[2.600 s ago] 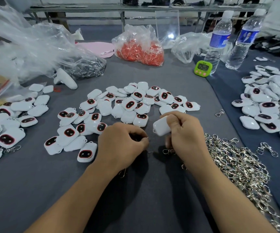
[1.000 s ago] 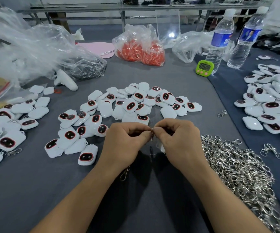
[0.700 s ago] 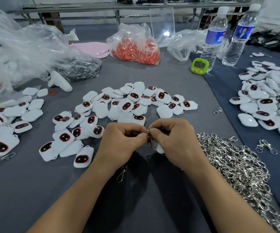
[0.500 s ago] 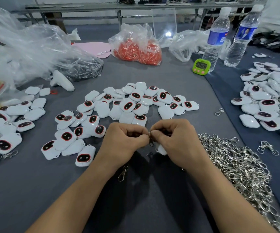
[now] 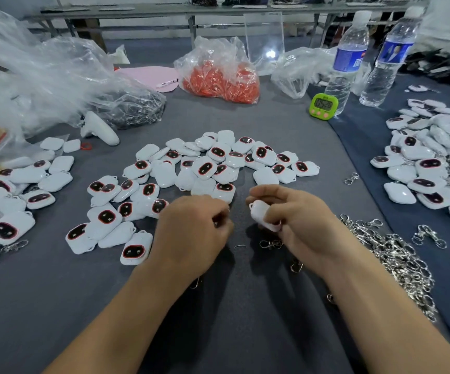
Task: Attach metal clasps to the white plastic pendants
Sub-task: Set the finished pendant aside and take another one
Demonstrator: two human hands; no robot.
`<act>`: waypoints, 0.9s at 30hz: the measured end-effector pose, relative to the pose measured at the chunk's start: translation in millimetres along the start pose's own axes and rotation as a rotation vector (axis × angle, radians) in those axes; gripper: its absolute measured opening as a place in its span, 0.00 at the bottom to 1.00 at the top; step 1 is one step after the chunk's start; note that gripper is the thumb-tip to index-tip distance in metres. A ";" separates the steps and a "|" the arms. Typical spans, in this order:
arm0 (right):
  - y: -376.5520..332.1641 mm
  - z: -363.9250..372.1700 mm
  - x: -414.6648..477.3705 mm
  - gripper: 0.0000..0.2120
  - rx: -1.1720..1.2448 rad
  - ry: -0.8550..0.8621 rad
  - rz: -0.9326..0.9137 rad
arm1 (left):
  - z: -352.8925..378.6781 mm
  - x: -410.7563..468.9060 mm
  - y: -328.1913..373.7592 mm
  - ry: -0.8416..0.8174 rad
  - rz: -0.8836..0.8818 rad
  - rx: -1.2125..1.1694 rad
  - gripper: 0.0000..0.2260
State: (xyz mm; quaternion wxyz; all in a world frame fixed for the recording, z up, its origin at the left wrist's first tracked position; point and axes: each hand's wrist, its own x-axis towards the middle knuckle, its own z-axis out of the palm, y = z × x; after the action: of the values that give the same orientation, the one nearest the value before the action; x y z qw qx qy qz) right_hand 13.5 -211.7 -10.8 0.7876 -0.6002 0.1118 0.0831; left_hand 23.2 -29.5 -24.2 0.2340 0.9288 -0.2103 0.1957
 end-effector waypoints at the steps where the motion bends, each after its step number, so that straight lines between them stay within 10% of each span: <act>1: 1.5 -1.1 0.0 0.20 -0.021 -0.004 -0.032 | 1.3 -0.6 2.7 -0.098 0.024 -0.017 0.03; 6: 7.0 -7.2 2.7 0.13 -0.033 0.055 -0.122 | 9.0 1.5 4.3 -0.230 -0.053 -0.129 0.05; 11: 12.3 -11.4 5.8 0.12 -0.631 0.216 -0.241 | 9.4 4.2 -1.9 -0.260 -0.137 -0.249 0.04; 27: 6.9 -12.0 0.2 0.10 -0.838 0.084 -0.353 | 9.8 7.4 -7.8 -0.297 -0.119 -0.273 0.06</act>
State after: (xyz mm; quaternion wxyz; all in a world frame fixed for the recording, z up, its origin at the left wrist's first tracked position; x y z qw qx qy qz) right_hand 10.9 -221.4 -20.3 0.4737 -0.8799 -0.0035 -0.0386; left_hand 35.7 -30.5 -31.6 0.3352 0.9179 -0.2119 0.0122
